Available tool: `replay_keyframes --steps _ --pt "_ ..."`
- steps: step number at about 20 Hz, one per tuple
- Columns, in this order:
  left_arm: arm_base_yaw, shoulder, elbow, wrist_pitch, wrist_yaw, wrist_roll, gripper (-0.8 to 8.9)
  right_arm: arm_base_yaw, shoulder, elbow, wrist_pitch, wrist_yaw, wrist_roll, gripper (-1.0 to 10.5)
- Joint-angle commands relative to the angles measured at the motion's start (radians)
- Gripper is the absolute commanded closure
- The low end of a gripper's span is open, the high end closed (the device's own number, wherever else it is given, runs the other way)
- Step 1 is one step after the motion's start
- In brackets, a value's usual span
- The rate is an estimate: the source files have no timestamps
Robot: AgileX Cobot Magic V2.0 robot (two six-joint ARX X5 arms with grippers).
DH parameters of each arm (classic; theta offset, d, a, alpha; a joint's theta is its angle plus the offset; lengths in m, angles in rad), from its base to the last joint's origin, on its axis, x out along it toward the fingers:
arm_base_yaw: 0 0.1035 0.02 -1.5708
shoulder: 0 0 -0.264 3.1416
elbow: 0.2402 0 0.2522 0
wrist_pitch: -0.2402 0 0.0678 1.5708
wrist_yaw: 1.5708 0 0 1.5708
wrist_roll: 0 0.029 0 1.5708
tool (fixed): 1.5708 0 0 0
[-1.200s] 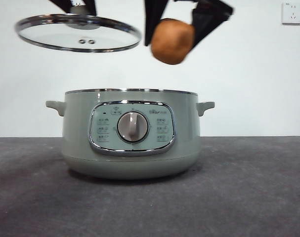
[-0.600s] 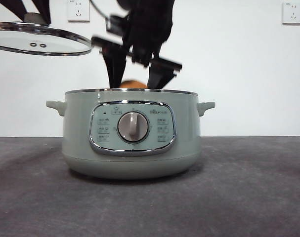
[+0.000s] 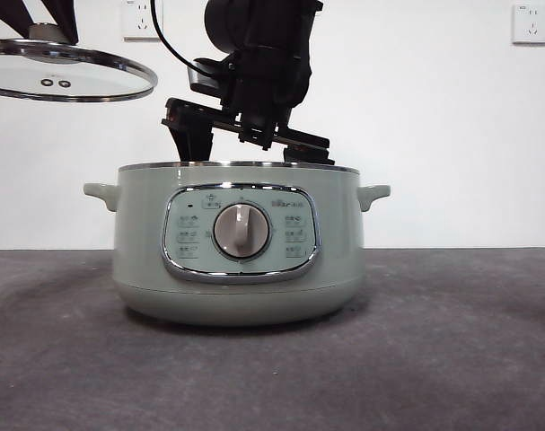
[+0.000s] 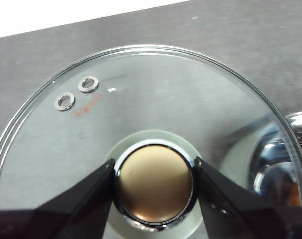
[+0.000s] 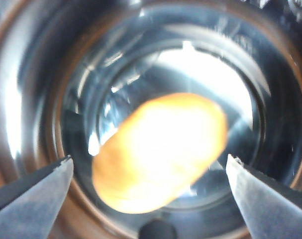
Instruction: Pick up the potato,open the lid,put the potato in the pot,close the lid
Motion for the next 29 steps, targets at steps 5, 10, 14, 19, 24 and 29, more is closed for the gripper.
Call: replay_keyframes --steps 5,10,14,19,24,29 --pt "-0.032 -0.016 0.016 0.002 0.034 0.009 8.26 0.001 -0.153 0.035 -0.122 0.063 -0.016 2.1" --pt "-0.172 -0.013 0.015 -0.048 0.031 0.01 8.26 0.001 -0.389 0.023 -0.275 0.14 -0.028 2.1" --pt "-0.287 -0.008 0.015 -0.051 0.029 -0.002 8.26 0.003 -0.563 -0.05 -0.275 0.137 -0.026 2.2" --pt "-0.4 0.004 0.015 -0.063 0.021 -0.002 8.26 0.003 -0.797 -0.267 -0.275 0.138 0.002 2.2" --pt "-0.46 0.044 0.014 -0.086 0.021 -0.002 8.26 0.003 -1.023 -0.504 -0.274 0.195 0.064 2.2" --pt "-0.484 0.113 0.014 -0.103 0.021 0.0 8.26 0.003 -1.194 -0.624 -0.273 0.227 0.132 2.2"
